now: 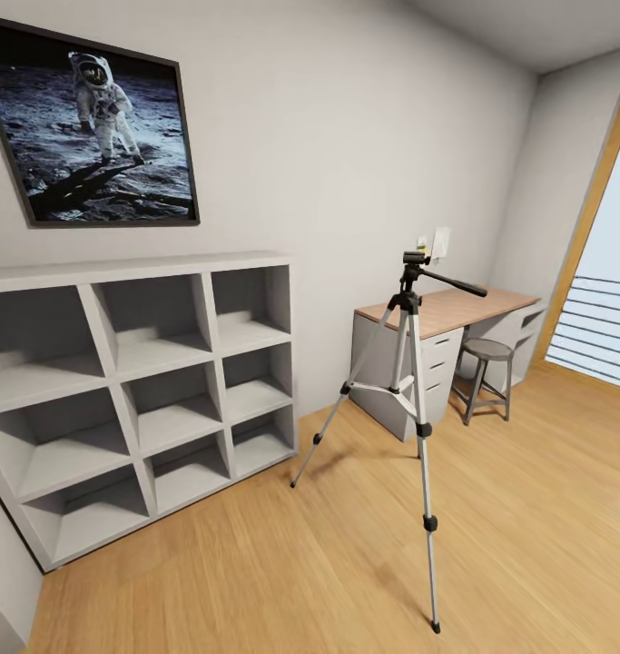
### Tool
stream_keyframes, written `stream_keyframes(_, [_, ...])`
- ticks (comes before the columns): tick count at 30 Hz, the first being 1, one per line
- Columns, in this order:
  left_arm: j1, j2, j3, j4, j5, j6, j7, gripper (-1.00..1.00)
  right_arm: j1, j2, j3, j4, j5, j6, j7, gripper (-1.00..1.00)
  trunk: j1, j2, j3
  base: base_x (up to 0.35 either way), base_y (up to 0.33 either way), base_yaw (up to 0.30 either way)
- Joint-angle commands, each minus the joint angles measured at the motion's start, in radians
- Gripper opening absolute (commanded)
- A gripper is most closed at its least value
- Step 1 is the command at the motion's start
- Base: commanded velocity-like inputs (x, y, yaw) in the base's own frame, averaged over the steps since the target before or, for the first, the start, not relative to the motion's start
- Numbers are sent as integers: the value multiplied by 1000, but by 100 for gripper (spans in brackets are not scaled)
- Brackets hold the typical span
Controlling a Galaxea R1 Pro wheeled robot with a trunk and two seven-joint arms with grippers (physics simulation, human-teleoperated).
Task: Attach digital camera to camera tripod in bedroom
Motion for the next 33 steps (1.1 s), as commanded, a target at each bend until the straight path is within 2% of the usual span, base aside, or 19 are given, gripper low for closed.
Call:
stream_keyframes(1, [1,2,0,-8,3,-1,2,100,-1,0,5,1,12,2,4,100,0,0,-1,0,0,0])
stream_keyframes(6, [1,23,-3,-89,1,14,3,100,-1,6,4,-6,47,3,7,100,0,0,-1,0,0,0])
stream_keyframes(9, [0,56,-3,-185,2,65,2,100,-2,9,2,-27,66,6,10,100,0,0,-1,0,0,0])
stream_keyframes(10, [-2,105,-1,-301,2,190,1,100,-2,6,1,-97,72,32,17,100,0,0,-1,0,0,0])
stream_keyframes(12, [-4,131,-1,-364,3,273,0,100,0,5,0,-148,71,69,22,100,0,0,-1,0,0,0])
stream_keyframes(13, [-9,171,0,-462,4,410,1,100,2,8,-4,-248,67,155,31,100,0,0,-1,0,0,0])
stream_keyframes(14, [-14,183,1,-492,5,453,1,100,1,9,-5,-285,66,185,33,100,0,0,-1,0,0,0])
stream_keyframes(15, [-33,204,2,-549,5,529,2,100,-1,12,-8,-363,61,239,36,100,0,0,-1,0,0,0])
stream_keyframes(16, [-46,212,2,-575,5,564,2,100,-1,13,-10,-402,57,261,37,100,0,0,-1,0,0,0])
stream_keyframes(17, [-78,224,2,-616,5,623,2,100,-3,15,-12,-478,49,296,36,100,0,0,-1,0,0,0])
stream_keyframes(18, [-97,227,2,-631,5,647,3,100,-3,15,-12,-514,45,309,36,100,0,0,-1,0,0,0])
stream_keyframes(19, [-153,230,3,-656,6,690,3,100,-3,17,-10,-591,44,333,38,100,0,0,-1,0,0,0])
stream_keyframes(20, [-214,226,3,-676,7,724,3,100,-4,17,-8,-663,43,362,44,100,0,0,-1,0,0,0])
stream_keyframes(22, [-270,218,2,-690,7,748,3,100,-6,17,-8,-729,40,403,55,100,0,0,-1,0,0,0])
stream_keyframes(23, [-320,207,2,-700,6,767,3,100,-9,18,-9,-789,33,456,78,100,0,0,-1,0,0,0])
stream_keyframes(28, [-415,169,0,-735,2,811,4,100,-42,19,-12,-924,-16,599,194,100,0,0,-1,0,0,0])
stream_keyframes(29, [-438,155,0,-766,1,828,3,100,-58,19,-14,-976,-50,649,251,100,0,0,-1,0,0,0])
stream_keyframes(33, [-462,131,-5,-861,0,860,4,100,-76,19,-17,-1088,-125,731,341,100,0,0,-1,0,0,0])
